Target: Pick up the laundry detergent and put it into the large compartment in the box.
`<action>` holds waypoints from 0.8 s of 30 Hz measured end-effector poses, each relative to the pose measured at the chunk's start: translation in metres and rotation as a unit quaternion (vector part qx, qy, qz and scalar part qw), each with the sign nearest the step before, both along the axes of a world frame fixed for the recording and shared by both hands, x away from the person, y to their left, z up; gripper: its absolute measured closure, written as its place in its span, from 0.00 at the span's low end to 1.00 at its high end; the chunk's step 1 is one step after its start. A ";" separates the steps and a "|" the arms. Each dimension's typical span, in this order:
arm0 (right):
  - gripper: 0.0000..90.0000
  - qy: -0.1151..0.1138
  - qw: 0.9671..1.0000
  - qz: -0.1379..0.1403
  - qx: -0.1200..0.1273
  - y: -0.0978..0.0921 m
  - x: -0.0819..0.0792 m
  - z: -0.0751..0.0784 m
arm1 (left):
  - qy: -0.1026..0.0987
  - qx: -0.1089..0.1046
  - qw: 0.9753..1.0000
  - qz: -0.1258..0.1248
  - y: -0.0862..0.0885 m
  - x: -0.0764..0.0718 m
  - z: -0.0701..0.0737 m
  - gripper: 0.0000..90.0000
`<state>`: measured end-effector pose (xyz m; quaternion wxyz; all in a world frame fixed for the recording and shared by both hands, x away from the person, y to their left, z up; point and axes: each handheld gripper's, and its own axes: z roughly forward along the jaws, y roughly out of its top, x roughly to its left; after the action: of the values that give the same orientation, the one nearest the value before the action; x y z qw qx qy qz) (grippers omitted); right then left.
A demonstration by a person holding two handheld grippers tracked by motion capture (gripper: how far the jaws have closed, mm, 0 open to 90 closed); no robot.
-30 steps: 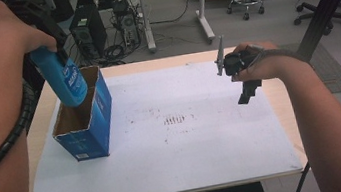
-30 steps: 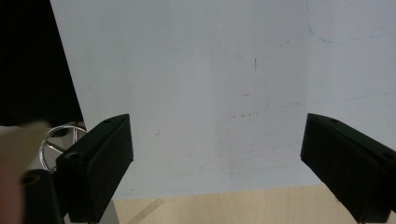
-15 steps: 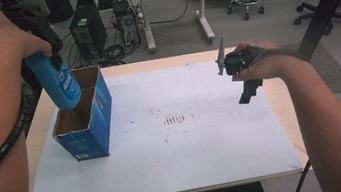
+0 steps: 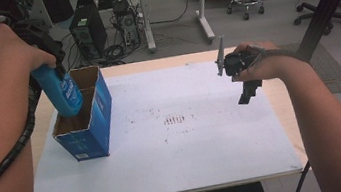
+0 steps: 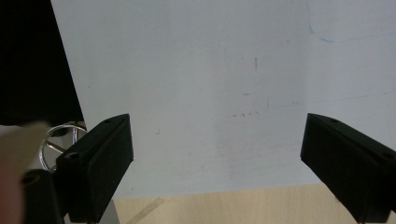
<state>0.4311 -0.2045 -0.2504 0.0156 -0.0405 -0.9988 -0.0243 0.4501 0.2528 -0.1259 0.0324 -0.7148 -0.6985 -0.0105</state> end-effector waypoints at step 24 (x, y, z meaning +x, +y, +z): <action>0.10 0.003 1.000 -0.002 0.003 -0.001 -0.002 -0.005 | 0.009 -0.001 1.000 -0.014 -0.007 0.002 -0.048 0.42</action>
<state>0.4294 -0.2051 -0.2555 0.0184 -0.0421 -0.9986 -0.0275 0.4519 0.2459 -0.1738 0.0373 -0.7244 -0.6883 -0.0039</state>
